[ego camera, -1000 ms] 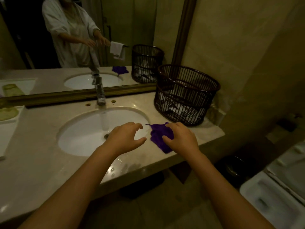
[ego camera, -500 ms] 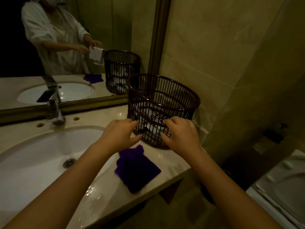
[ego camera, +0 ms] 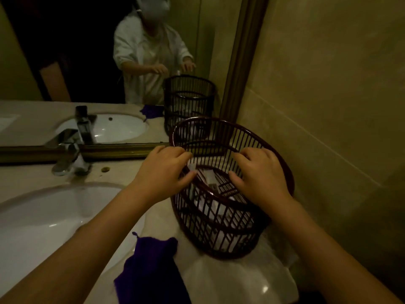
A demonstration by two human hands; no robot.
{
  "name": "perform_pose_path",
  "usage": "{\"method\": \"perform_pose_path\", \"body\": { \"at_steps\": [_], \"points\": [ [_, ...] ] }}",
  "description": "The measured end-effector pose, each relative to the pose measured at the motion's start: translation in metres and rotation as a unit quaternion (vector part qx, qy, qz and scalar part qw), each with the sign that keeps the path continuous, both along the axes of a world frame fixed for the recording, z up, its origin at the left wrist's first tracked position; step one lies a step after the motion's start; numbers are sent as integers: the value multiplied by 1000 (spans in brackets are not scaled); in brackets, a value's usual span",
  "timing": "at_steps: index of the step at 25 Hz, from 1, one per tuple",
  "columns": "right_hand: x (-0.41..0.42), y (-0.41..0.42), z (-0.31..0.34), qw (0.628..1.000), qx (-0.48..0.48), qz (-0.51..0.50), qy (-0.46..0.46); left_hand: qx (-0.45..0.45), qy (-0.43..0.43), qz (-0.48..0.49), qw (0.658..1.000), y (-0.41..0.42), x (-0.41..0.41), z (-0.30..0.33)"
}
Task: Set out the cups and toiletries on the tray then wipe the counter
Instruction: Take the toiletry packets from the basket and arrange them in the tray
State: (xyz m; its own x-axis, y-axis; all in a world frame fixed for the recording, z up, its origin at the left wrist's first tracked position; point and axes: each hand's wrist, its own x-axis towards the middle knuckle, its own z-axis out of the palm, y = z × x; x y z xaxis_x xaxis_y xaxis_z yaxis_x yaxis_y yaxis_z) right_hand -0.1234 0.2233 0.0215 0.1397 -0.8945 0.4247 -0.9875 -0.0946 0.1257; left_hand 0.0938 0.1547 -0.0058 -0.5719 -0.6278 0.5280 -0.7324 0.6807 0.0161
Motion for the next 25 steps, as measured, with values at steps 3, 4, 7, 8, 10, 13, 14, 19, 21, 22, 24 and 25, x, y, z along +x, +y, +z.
{"method": "perform_pose_path", "body": {
  "at_steps": [3, 4, 7, 8, 10, 13, 14, 19, 21, 22, 24, 25],
  "points": [
    [-18, -43, -3, 999, 21, 29, 16, 3, -26, 23, 999, -6, -15, -4],
    [-22, -59, -5, 999, 32, 38, 18, 19, -34, 30, 999, -9, -19, -8],
    [-32, -105, -21, 991, 116, 70, 13, 81, 2, 37, 996, -8, -21, -26],
    [-36, -119, -29, 980, 180, 85, -22, 99, 30, 32, 994, -7, -20, -32],
    [-44, -143, -45, 921, 351, 95, -139, 128, 76, 16, 989, -7, -17, -44],
    [-56, -171, -63, 851, 489, 40, -187, 133, 111, -17, 985, -10, -13, -56],
    [-58, -179, -70, 845, 498, 9, -193, 132, 121, -28, 983, -11, -12, -59],
    [-37, -199, -118, 815, 476, -155, -293, 137, 167, -63, 974, -16, -10, -68],
    [-25, -199, -140, 802, 506, -175, -266, 129, 170, -72, 974, -17, -9, -69],
    [-23, -197, -151, 810, 490, -181, -267, 126, 174, -74, 974, -17, -10, -68],
    [-24, -195, -170, 828, 438, -219, -273, 130, 186, -75, 971, -17, -11, -69],
    [-23, -192, -174, 836, 414, -240, -267, 132, 194, -75, 969, -17, -13, -69]
  ]
}}
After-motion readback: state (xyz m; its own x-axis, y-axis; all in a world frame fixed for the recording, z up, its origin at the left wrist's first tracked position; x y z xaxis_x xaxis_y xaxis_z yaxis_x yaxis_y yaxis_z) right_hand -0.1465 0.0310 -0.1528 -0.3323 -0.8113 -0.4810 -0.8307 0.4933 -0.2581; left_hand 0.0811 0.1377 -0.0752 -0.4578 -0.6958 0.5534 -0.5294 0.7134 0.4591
